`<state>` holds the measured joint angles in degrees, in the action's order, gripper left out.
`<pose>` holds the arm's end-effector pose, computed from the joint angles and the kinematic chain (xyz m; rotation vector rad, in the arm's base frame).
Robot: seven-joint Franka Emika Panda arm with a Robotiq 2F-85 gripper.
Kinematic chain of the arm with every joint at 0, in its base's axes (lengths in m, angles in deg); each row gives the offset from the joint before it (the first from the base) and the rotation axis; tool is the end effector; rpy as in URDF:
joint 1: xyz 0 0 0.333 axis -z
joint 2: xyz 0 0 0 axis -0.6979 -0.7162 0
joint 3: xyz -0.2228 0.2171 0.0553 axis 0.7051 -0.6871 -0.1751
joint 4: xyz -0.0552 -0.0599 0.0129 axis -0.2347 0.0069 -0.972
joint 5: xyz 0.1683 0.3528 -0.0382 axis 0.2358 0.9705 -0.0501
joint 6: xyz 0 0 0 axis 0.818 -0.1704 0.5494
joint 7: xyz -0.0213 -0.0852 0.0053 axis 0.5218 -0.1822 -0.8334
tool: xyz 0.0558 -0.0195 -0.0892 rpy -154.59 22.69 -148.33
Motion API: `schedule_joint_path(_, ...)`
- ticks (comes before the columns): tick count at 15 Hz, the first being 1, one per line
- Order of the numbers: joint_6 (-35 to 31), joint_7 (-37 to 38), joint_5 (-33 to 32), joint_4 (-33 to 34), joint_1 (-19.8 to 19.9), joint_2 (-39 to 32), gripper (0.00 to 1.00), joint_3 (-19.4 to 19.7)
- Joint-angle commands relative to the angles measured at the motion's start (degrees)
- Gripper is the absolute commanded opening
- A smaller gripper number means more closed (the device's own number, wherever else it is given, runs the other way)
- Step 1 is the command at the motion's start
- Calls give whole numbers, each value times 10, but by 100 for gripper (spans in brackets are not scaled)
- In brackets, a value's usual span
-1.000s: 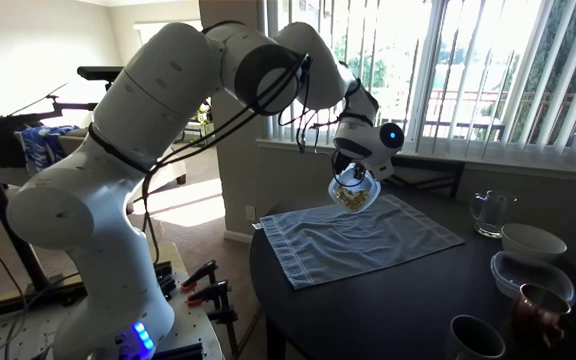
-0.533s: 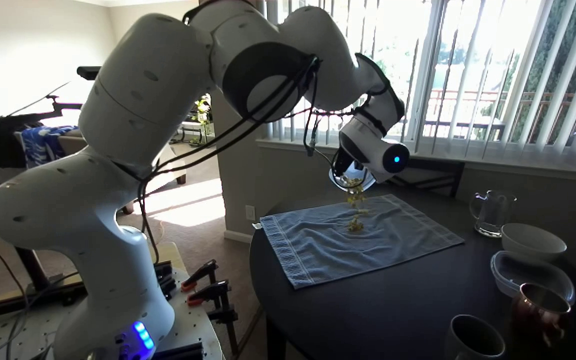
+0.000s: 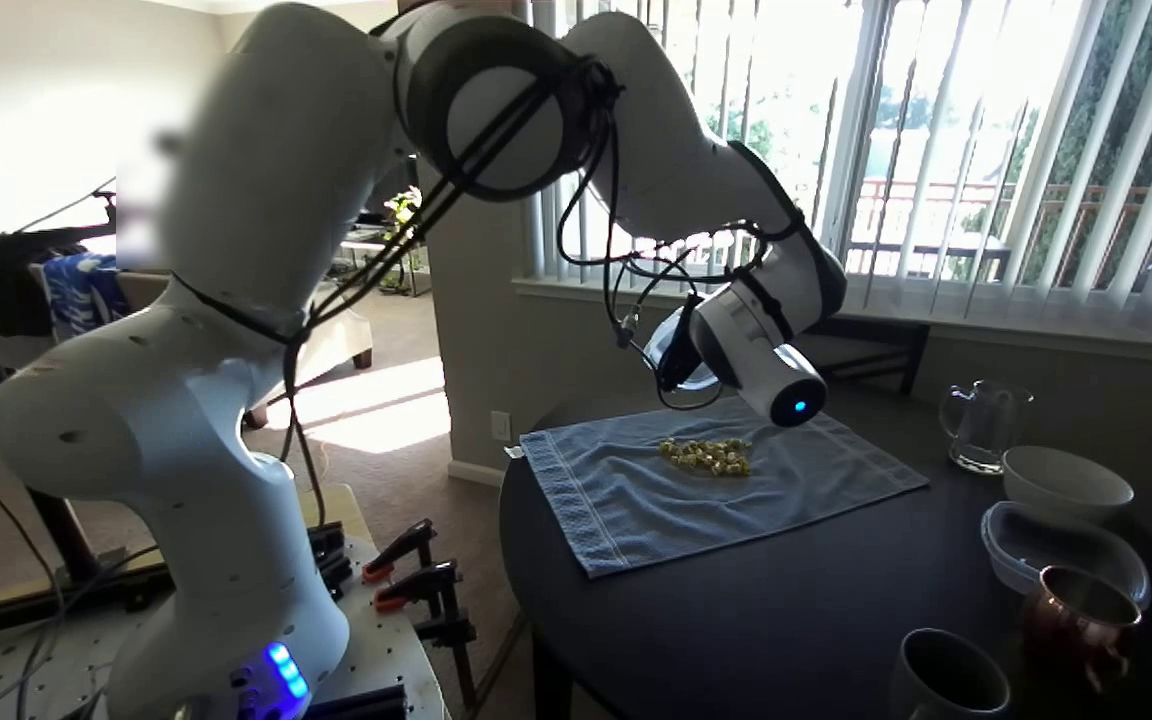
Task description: Pour out the sweets from the bowl
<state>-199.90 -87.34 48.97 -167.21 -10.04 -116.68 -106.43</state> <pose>0.6361 -0.0494 0.2352 -1.4563 0.5889 -0.1602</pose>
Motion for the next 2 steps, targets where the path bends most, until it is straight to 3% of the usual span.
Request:
schedule_joint_path(1, 30, 9, 45, -30, -128, 59, 1, 136)
schedule_joint_path(2, 24, 9, 49, -30, -158, 63, 1, 163)
